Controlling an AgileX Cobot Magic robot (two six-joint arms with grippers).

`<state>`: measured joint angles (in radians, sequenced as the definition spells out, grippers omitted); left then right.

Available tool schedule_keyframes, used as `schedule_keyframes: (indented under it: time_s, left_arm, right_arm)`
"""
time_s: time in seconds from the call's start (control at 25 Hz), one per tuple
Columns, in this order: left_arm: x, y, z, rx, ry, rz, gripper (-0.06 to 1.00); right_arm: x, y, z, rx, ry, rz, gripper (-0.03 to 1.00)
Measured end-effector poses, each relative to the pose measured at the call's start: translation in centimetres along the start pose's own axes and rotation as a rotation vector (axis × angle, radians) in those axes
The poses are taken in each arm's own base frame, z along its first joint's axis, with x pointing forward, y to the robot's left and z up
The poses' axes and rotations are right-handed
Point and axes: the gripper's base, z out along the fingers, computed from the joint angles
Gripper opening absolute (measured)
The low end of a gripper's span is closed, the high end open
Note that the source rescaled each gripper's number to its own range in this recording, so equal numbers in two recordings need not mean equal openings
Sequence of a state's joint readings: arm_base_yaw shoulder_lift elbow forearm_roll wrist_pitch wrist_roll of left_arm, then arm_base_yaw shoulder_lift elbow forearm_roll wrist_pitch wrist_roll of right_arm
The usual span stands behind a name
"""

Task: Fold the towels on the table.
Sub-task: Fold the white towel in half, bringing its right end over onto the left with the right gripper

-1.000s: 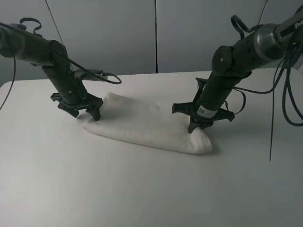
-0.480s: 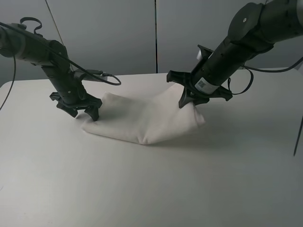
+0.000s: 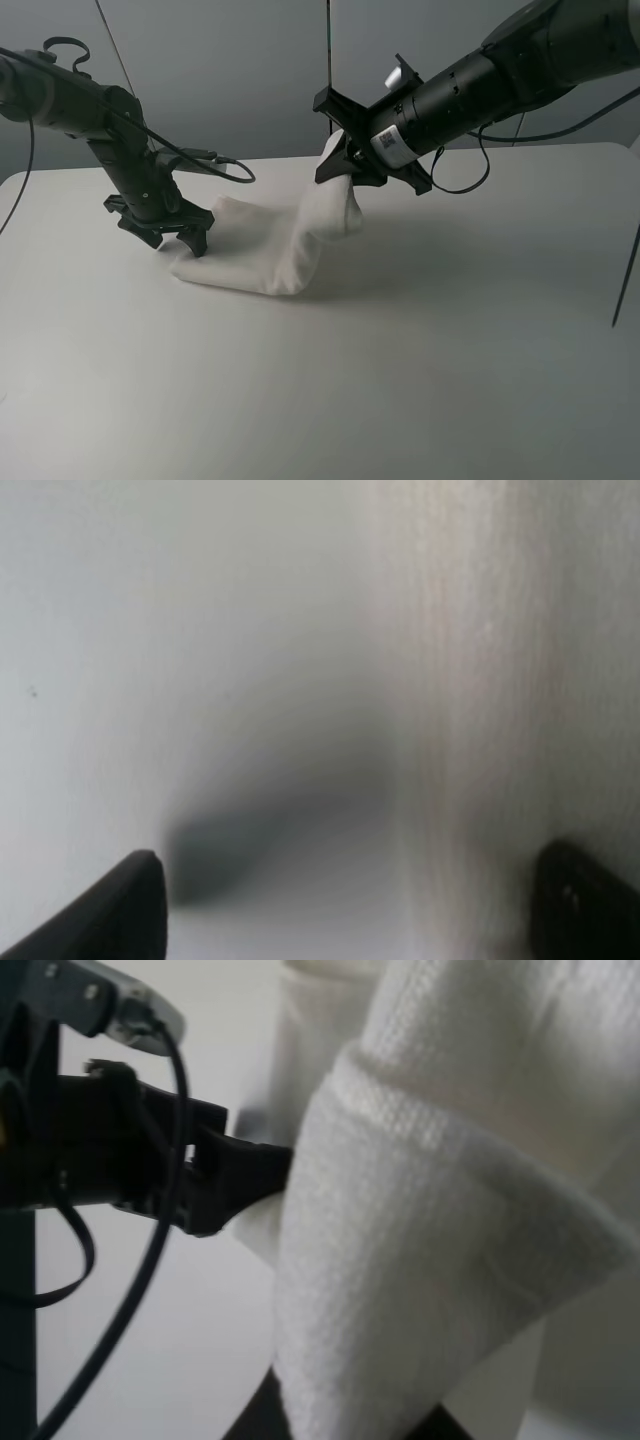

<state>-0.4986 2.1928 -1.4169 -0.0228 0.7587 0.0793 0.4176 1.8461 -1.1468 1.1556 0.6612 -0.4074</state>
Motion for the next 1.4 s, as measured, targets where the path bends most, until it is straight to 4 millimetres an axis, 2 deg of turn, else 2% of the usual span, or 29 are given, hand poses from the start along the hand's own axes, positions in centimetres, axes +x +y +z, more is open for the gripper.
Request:
schedule_keyframes:
  time_s: [0.12,0.4,0.64,0.8,1.2,1.4]
  left_arm:
    - [0.0,0.0,0.1,0.000,0.002,0.000,0.93]
    - [0.0,0.0,0.1,0.000,0.002,0.000,0.93]
    - [0.0,0.0,0.1,0.000,0.004,0.000,0.93]
    - [0.0,0.0,0.1,0.000,0.004,0.000,0.93]
    - [0.0,0.0,0.1,0.003,0.004,0.015,0.93]
    - [0.0,0.4,-1.0,-0.017,-0.005,0.051,0.93]
  right_arm:
    - [0.2,0.9,0.4,-0.028,-0.004,-0.024,0.01]
    - [-0.7,2.4,0.9,-0.076,-0.005,-0.057,0.01]
    - [-0.5,1.8,5.0,-0.078,0.099,-0.052,0.01]
    - [-0.3,2.3,6.4,-0.098,0.117,-0.060,0.01]
    - [-0.5,2.6,6.6,-0.132,0.092,-0.064,0.01]
    - [-0.6,2.7,6.6,-0.136,0.090,-0.060,0.01]
